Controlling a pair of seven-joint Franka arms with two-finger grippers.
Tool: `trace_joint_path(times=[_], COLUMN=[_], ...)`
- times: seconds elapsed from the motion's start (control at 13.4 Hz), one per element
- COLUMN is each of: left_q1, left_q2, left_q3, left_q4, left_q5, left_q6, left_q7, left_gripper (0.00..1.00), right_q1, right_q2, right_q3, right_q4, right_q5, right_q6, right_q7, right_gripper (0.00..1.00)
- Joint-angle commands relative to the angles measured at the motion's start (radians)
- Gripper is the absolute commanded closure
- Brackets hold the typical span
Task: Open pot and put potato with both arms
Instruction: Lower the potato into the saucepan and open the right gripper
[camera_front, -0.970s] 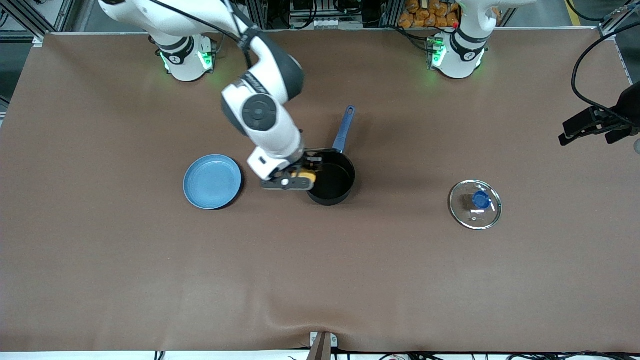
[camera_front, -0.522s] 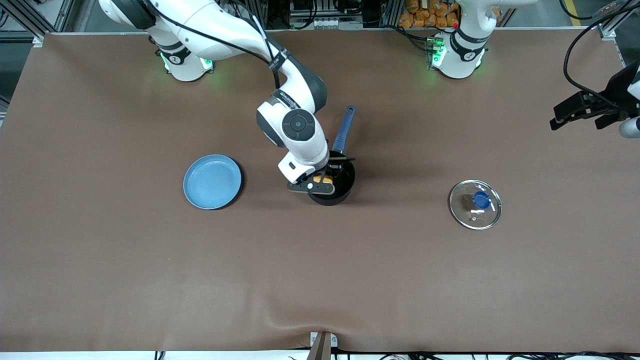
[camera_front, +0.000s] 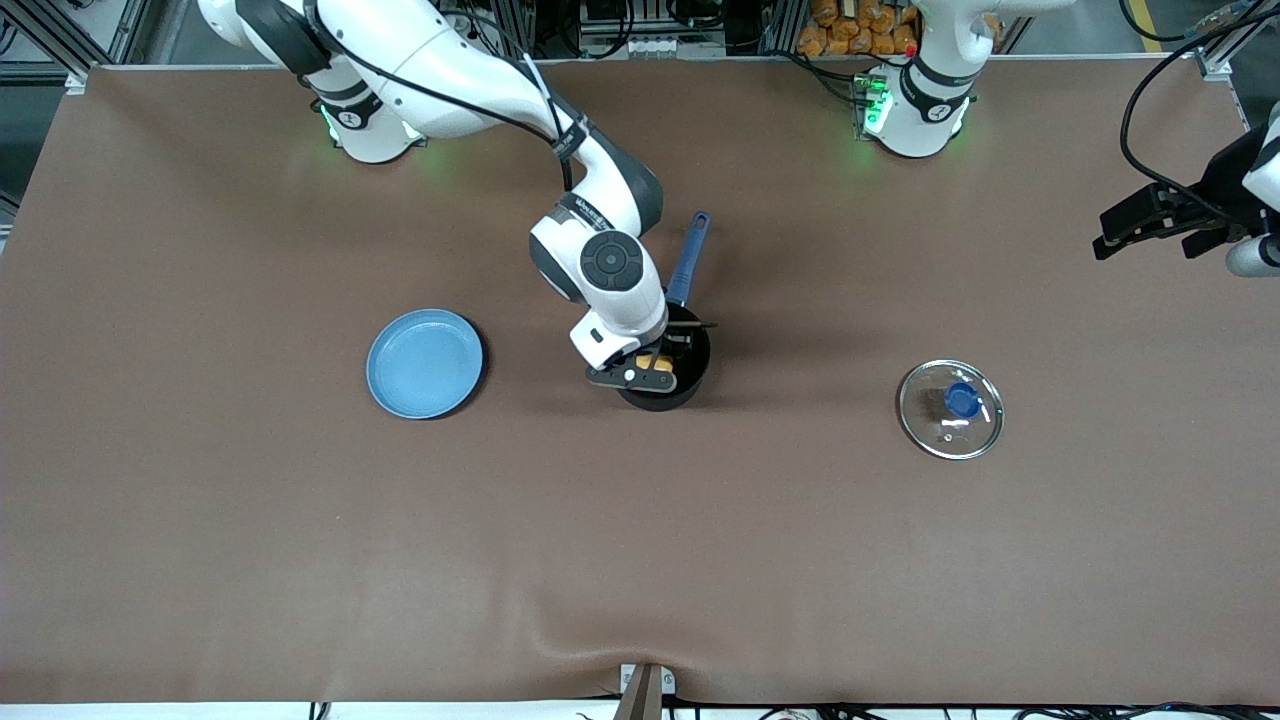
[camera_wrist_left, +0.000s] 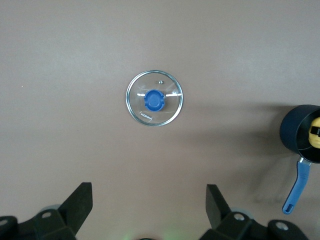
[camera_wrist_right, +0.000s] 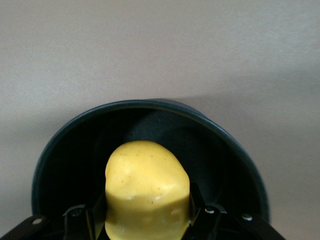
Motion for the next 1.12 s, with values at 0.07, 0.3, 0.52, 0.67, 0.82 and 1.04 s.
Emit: trace_joint_path(times=[0.07,0.3,0.52,0.67,0.82,1.04], left_q1=[0.000,0.000,-0.002,0.000,0.001,0.001], left_q2=[-0.017,-0.022,-0.022,-0.020,-0.020,-0.020], left_q3=[0.006,0.006,0.006,0.006,0.006,0.006], left_q4=[-0.008,-0.009,-0.006,-0.008,-0.008,-0.006], left_q5=[-0.022,-0.024,-0.022,-0.022,-0.024,-0.022], left_q6=[0.012,0.009,0.010,0.010,0.012,0.015], left_q7=[0.014,0.014,0.014,0.014,0.012,0.012], left_gripper=[0.00,0.00,0.00,0.00,0.00,0.00], right_q1=[0.021,0.023,0.021,0.009,0.006,-0.032], right_q2=[0.032,0.027,0.019,0.018,0.001,-0.069], right_q3=[-0.013,-0.011,-0.008,-0.005,-0.016,-0.045], right_q4=[0.035,0.038,0.085,0.174,0.251,0.276], right_q5=[-0.034,-0.031,-0.028,-0.026,-0.037,-0.065], right_q6=[0.005,-0.004,-0.054,-0.170,-0.296,-0.341], right_q7=[0.033,0.045,0.079,0.079,0.076,0.071], right_gripper=[0.65,0.00,0.00,0.00,0.00,0.00])
